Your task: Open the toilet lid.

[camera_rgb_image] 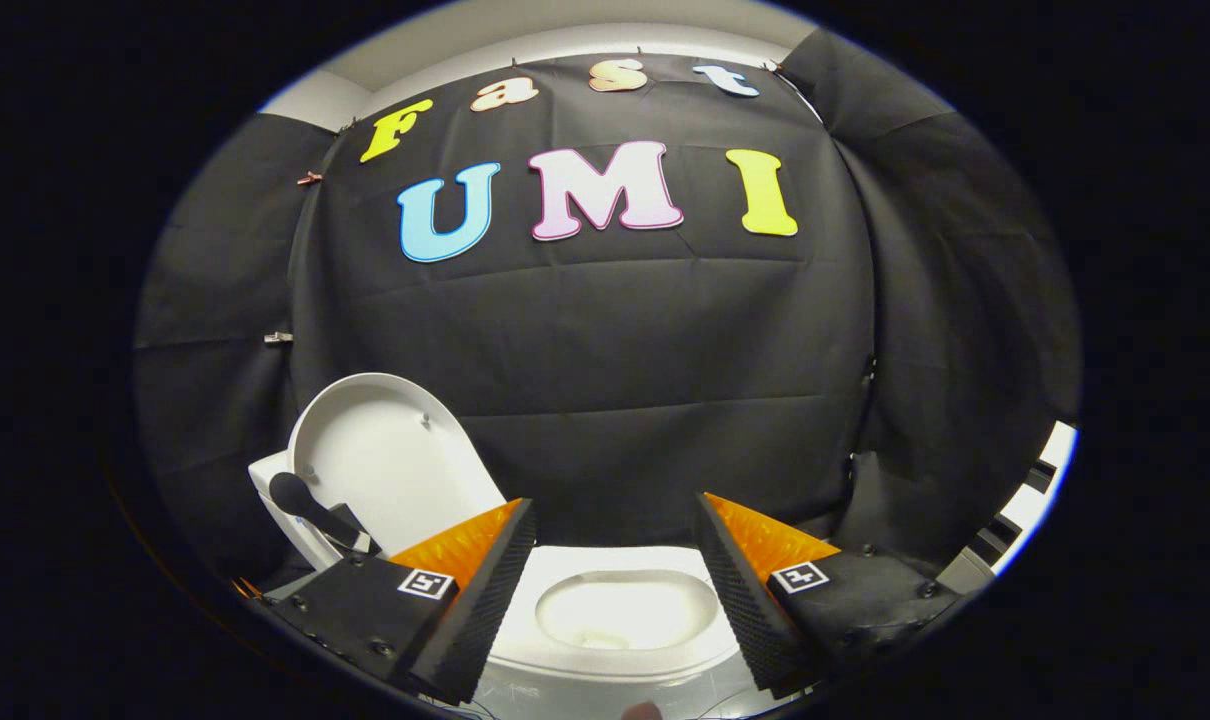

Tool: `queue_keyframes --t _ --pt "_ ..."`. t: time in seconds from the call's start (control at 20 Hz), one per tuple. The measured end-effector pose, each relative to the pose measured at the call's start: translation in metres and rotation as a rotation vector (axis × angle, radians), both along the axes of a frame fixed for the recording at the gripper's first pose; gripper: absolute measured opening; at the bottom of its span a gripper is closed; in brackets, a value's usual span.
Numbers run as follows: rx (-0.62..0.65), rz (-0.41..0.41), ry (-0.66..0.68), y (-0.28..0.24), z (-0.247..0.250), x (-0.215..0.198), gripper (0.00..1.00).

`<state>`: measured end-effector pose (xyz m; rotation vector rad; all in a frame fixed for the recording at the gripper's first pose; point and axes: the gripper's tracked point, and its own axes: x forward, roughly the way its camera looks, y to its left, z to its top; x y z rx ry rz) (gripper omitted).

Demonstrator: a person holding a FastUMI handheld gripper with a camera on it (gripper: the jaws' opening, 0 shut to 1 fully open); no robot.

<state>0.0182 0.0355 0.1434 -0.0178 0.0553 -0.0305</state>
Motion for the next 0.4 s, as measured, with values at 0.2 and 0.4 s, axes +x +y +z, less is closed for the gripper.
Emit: queue_keyframes --t 0.2,0.4 --pt "-0.009 -0.001 0.012 -0.0018 -0.0069 -0.0029 0.99" --pt "-0.004 -0.007 0.012 -0.0056 -0.0101 -0.0031 0.99"
